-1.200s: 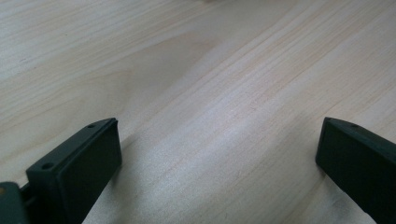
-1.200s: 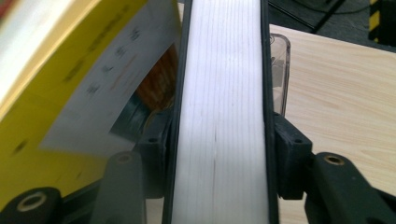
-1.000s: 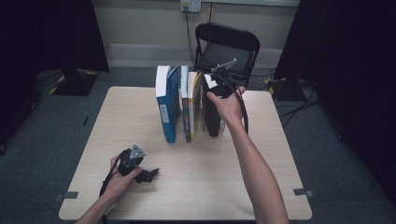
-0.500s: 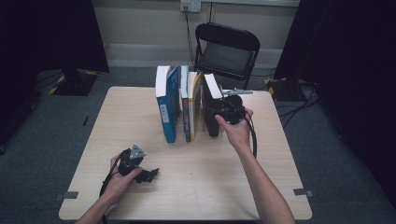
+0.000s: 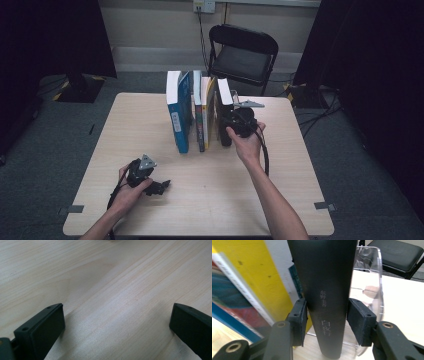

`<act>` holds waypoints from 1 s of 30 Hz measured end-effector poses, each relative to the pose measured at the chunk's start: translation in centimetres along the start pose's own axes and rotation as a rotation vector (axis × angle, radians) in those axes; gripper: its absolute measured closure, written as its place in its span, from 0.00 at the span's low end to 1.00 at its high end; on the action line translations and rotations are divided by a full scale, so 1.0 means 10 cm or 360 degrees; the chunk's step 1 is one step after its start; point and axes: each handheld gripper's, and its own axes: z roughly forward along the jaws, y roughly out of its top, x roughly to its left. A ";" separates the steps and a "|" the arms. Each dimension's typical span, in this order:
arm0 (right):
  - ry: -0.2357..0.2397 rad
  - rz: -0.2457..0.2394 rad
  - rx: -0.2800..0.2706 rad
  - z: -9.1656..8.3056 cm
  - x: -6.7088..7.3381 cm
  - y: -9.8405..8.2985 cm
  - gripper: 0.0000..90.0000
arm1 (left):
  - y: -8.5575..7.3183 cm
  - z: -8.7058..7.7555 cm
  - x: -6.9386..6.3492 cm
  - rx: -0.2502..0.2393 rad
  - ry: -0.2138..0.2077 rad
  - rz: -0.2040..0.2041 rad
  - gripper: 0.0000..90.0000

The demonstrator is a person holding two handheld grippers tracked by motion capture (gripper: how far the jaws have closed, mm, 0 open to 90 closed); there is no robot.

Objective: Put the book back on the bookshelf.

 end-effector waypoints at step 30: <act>0.0098 -0.0021 -0.0045 -0.03 0.08 -0.16 0.47 | 0.01 0.00 0.00 -0.0003 -0.0002 0.0004 0.00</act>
